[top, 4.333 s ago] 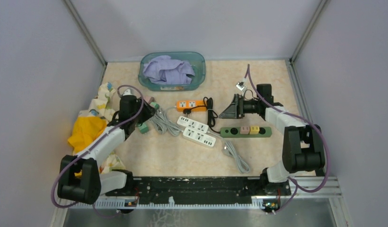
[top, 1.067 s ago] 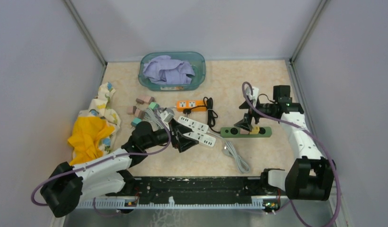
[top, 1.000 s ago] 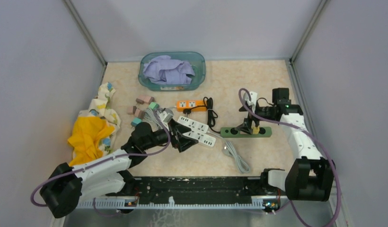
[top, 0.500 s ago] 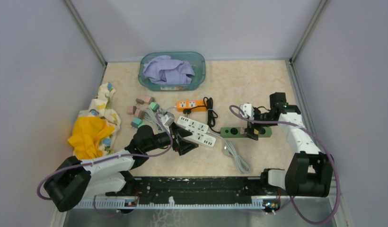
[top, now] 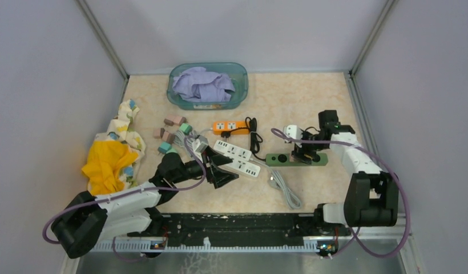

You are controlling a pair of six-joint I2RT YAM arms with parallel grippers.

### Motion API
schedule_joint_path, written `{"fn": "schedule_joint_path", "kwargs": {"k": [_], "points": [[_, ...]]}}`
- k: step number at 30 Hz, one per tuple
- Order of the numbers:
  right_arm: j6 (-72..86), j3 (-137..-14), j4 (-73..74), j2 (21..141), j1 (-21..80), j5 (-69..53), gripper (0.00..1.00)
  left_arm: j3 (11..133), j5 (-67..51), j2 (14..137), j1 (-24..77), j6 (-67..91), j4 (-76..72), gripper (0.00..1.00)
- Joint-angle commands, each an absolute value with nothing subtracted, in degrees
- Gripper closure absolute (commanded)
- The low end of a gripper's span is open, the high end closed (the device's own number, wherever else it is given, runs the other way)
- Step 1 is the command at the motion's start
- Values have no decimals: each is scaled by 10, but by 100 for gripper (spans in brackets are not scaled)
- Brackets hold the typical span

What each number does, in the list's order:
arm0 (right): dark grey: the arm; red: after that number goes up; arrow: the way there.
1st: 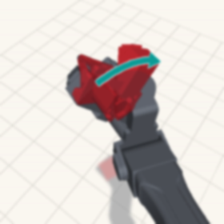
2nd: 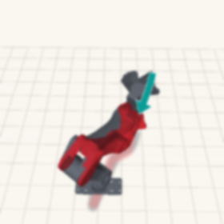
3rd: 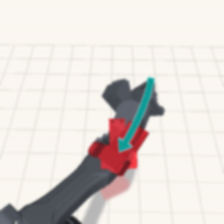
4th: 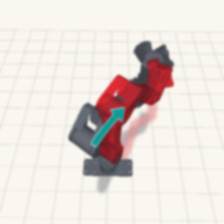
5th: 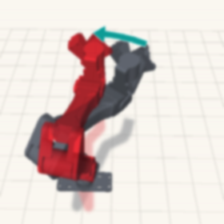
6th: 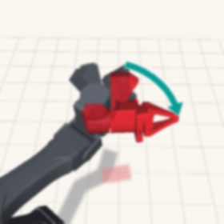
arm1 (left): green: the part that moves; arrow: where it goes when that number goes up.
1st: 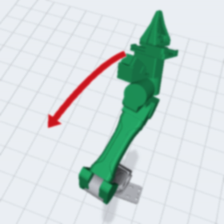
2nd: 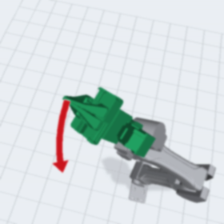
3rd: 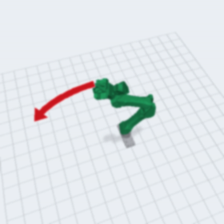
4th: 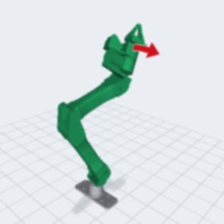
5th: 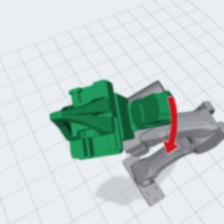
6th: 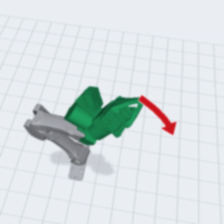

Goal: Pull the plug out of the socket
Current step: Remove the plug from the socket.

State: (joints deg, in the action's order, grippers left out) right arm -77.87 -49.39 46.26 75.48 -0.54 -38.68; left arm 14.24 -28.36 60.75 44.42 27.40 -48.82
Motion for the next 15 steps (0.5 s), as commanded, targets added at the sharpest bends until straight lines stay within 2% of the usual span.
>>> {"fn": "schedule_joint_path", "kwargs": {"k": [1, 10, 11, 15], "points": [[-756, -492, 419, 772, 31, -345, 36, 135, -293, 597, 446, 275, -515, 2], [-777, -498, 445, 791, 45, -336, 56, 130, -279, 590, 446, 250, -518, 2], [-780, -500, 449, 791, 45, -338, 60, 131, -276, 588, 445, 243, -521, 1], [-800, -508, 473, 793, 49, -353, 85, 128, -278, 603, 446, 199, -557, 0]]}}
